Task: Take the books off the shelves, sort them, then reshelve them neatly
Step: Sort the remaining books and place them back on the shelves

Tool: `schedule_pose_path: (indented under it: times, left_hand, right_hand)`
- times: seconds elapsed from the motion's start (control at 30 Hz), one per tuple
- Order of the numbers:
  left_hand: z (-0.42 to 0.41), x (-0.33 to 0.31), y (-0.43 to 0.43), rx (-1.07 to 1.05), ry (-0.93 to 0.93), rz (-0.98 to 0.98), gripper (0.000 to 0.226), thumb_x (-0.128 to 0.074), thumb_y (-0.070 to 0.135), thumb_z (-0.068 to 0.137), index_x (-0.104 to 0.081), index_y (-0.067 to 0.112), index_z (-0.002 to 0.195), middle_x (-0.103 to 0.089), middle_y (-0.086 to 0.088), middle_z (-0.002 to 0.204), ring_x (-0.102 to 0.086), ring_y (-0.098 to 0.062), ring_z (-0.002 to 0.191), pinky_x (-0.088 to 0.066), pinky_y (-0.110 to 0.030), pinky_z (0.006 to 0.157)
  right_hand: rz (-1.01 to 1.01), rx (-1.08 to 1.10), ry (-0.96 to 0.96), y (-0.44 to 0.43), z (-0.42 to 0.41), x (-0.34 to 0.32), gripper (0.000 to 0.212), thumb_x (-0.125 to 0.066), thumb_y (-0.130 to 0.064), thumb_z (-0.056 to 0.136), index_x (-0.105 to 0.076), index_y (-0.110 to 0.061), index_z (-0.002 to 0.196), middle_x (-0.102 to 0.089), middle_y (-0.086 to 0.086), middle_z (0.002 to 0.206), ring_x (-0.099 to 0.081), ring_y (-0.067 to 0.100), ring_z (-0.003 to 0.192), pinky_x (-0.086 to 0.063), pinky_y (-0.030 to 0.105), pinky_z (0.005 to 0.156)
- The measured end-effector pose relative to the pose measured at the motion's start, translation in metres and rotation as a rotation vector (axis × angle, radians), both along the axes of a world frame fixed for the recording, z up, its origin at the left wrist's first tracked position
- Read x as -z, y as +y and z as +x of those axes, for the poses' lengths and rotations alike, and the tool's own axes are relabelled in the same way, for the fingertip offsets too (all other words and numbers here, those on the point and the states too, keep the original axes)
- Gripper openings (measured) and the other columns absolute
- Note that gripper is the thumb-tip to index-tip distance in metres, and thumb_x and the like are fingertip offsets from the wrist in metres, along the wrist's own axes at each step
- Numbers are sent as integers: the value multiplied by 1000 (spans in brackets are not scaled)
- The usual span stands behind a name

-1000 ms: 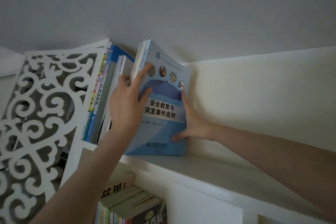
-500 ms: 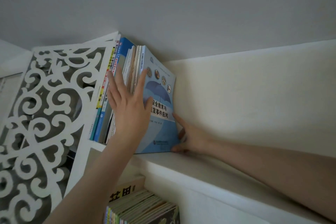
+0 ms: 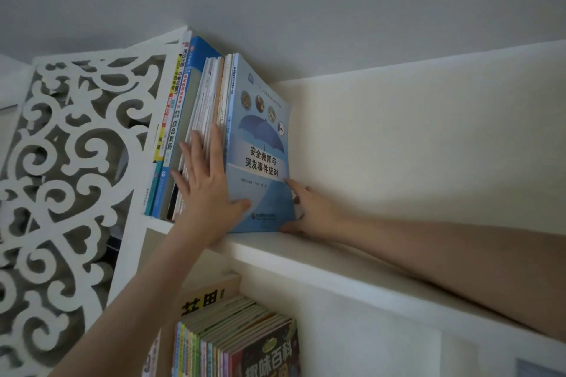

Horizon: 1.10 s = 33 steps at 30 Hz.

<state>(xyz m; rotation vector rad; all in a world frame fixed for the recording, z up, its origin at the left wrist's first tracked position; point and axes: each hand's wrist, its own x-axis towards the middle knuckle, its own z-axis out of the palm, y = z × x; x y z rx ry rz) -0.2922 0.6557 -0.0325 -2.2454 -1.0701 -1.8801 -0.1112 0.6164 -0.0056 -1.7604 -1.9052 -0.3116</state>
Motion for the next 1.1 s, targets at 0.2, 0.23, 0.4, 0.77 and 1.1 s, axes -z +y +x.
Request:
schedule_pose_path:
  times: [0.2,0.23,0.4,0.77,1.1]
  left_hand:
    - [4,1,-14,-8,-58,-10,124,-76,32,74,28,34,140,24,-7,156,25,-27,142,12,-53,112]
    - [5,1,-19,-10,-88,8,121,-76,30,75,27,37,139,23,-7,156,24,-27,142,13,-51,112]
    - [23,-1,-63,203,-179,124,92,-73,15,79,-15,34,148,-12,-7,153,-13,-26,142,-20,-50,115]
    - [62,-3,-186,764,-97,61,60,-68,23,83,-42,35,136,-54,17,124,-46,4,115,-36,-20,99]
    - [118,54,-362,1398,-37,18,42,-67,13,86,-56,34,121,-64,18,111,-59,6,105,-50,-18,89]
  right_hand:
    - [-81,-38,97,-27,0,-7,109,-79,-26,78,0,-28,154,-44,12,140,-47,24,125,-34,20,91]
    - [-78,-55,121,-34,1,-8,110,-79,-26,78,0,-30,153,-46,13,135,-48,21,118,-36,20,89]
    - [-29,-78,229,-74,9,-17,106,-79,-28,77,-2,-35,150,-45,8,118,-47,15,102,-37,15,71]
    - [169,31,284,-255,24,-23,98,-82,-26,73,-17,-44,144,-50,0,127,-68,19,96,-52,33,92]
    - [471,277,158,-465,24,58,74,-77,-18,79,-36,-26,140,-52,-5,126,-60,5,107,-46,23,100]
